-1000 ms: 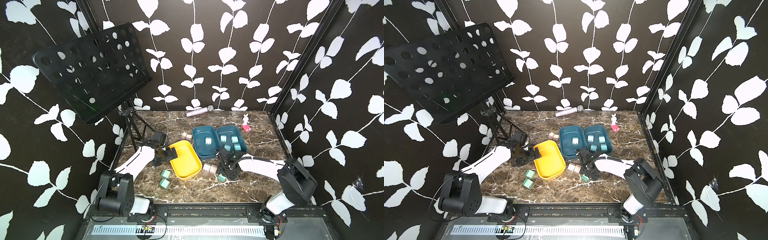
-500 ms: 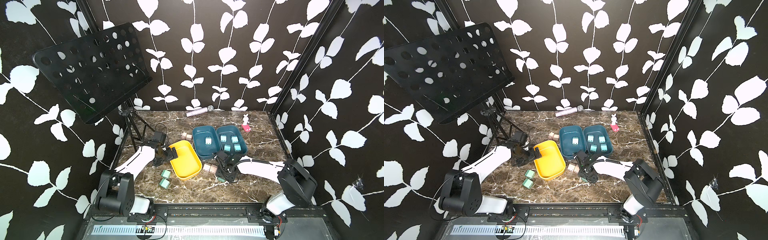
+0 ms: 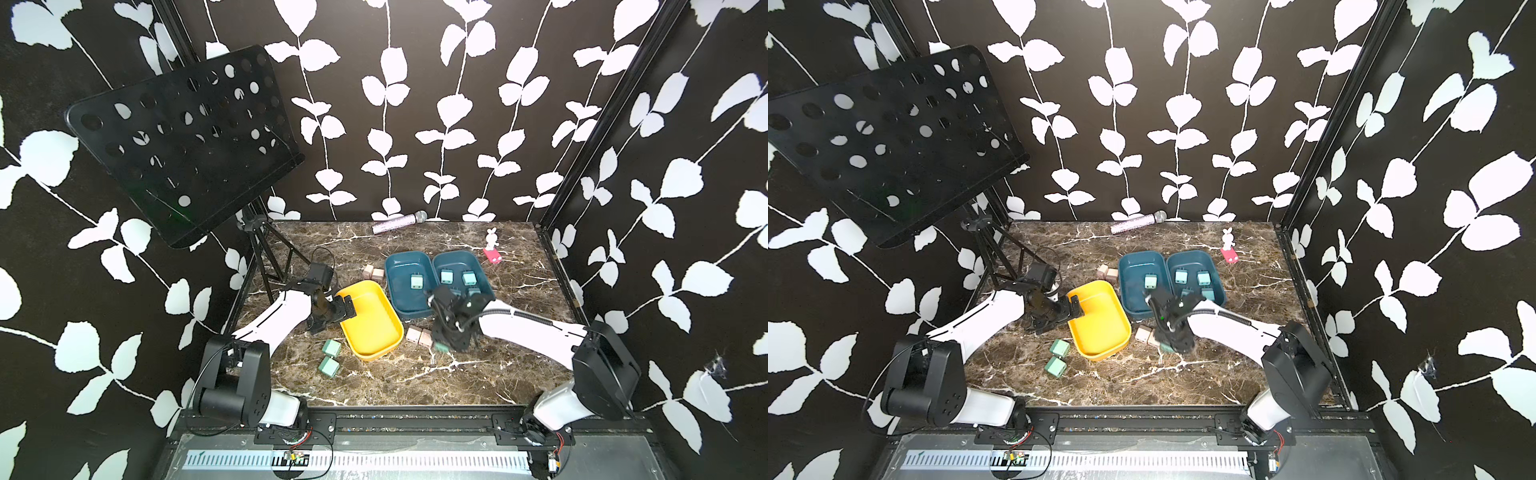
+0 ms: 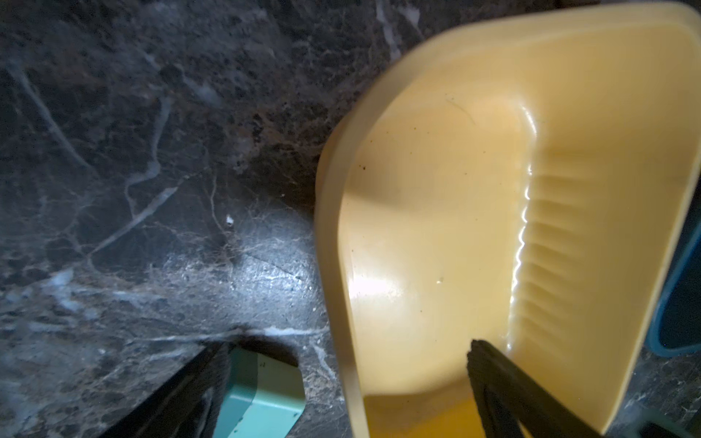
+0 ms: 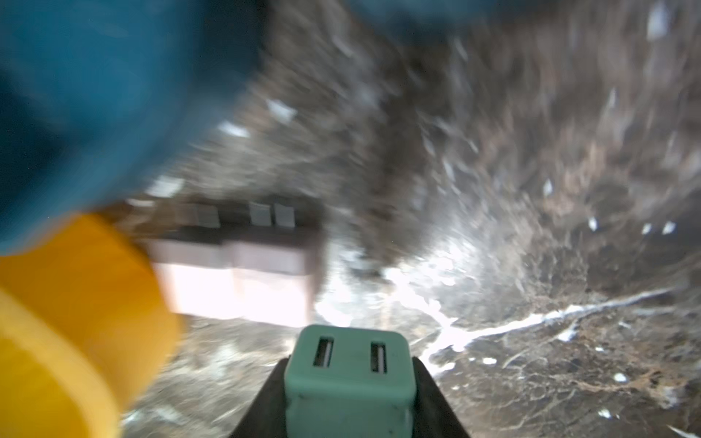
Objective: Place the plugs by color into the storage box
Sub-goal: Pick up the plug from the center of the board, then place the plug in the storage box.
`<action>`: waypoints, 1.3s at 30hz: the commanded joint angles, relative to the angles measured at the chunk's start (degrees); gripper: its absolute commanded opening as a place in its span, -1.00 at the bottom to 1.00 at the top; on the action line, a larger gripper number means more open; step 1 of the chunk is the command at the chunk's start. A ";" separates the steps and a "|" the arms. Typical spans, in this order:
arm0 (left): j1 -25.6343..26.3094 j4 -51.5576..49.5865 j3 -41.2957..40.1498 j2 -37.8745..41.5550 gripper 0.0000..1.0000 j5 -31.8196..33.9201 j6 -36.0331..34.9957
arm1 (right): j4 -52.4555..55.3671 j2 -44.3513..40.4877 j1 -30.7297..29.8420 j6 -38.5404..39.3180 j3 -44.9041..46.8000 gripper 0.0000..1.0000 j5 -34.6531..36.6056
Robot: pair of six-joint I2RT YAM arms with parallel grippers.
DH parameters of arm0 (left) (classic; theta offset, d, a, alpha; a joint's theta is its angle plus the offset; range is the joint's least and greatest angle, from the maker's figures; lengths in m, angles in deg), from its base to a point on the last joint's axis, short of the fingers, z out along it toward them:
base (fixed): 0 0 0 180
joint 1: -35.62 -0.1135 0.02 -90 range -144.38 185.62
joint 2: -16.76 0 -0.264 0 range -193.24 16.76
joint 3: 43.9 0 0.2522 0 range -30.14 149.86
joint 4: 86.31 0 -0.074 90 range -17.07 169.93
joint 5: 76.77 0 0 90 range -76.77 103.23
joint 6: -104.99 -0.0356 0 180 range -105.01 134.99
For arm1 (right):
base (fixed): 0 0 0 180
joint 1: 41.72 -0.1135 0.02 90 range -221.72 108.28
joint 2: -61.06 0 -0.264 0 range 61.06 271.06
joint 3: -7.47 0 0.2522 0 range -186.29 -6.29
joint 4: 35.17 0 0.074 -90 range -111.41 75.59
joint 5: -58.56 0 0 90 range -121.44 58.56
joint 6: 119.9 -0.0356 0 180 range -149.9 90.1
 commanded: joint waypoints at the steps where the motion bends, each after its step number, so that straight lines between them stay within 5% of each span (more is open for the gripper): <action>1: -0.29 -0.48 1.85 -0.27 0.98 -0.07 -1.02 | 4.34 6.16 3.06 6.57 -11.16 -0.22 0.67; 8: -0.40 -1.66 2.83 0.15 0.98 0.52 -1.84 | 11.25 26.25 8.98 18.96 -37.70 -0.22 -1.73; 14: -0.58 -2.95 2.35 2.12 0.98 1.11 -2.03 | 13.76 35.88 12.48 24.08 -46.82 -0.22 -3.40; 31: -1.19 -13.98 -1.28 11.79 0.98 1.97 1.09 | 9.17 37.59 12.87 26.86 -38.95 -0.21 -5.11; 39: -1.54 -15.13 -2.95 9.20 0.98 0.63 2.62 | 8.74 39.06 12.54 27.88 -38.61 -0.07 -5.46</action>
